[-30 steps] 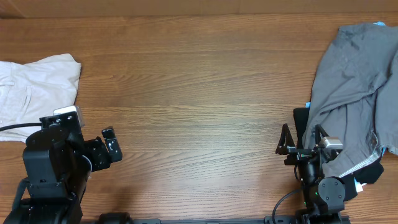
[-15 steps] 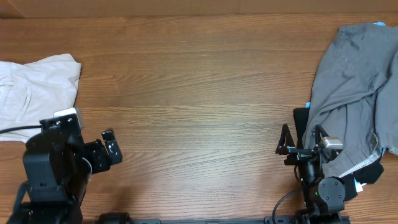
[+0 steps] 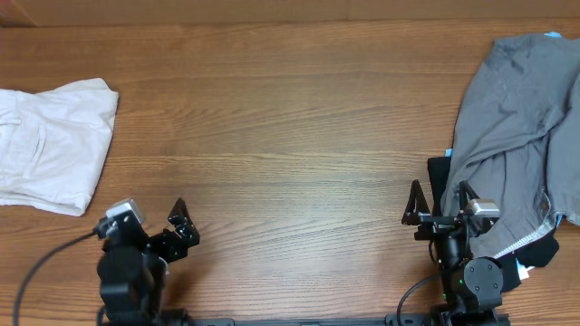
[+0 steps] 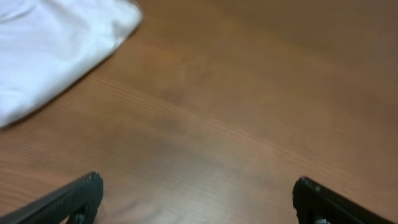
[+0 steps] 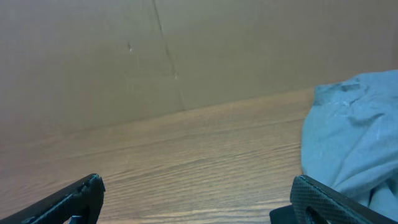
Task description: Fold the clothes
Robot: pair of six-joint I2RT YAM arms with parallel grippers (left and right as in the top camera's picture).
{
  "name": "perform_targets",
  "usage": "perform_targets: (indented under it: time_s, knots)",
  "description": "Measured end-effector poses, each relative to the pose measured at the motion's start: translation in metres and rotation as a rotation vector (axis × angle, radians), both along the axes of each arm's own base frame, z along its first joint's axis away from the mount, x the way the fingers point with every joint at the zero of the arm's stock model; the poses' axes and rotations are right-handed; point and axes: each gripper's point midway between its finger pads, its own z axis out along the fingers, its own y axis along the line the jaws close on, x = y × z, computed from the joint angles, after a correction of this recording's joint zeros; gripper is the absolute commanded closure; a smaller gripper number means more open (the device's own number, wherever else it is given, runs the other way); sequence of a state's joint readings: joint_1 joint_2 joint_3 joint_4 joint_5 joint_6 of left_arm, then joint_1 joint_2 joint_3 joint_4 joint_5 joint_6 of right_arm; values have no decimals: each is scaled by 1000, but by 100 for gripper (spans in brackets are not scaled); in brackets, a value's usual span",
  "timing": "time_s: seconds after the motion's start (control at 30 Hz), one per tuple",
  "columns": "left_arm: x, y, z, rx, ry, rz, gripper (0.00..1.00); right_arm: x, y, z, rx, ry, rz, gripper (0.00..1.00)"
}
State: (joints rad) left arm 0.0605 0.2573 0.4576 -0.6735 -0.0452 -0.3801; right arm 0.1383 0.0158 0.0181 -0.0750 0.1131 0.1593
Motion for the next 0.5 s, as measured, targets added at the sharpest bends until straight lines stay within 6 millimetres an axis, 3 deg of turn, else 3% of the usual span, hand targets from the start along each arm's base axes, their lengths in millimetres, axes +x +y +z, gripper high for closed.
perform_targets:
  time_s: [0.13, 0.3, 0.5]
  knots:
    - [10, -6, -8, -76, -177, -9, 0, 0, 0, 0, 0, 0, 0, 0]
    - [22, -9, 16, -48, -375, -45, 0, 0, 0, 0, 0, 1, 0, 0]
    - [27, -15, 51, 138, -563, -125, 0, 0, 0, 0, 0, 0, 0, 0]
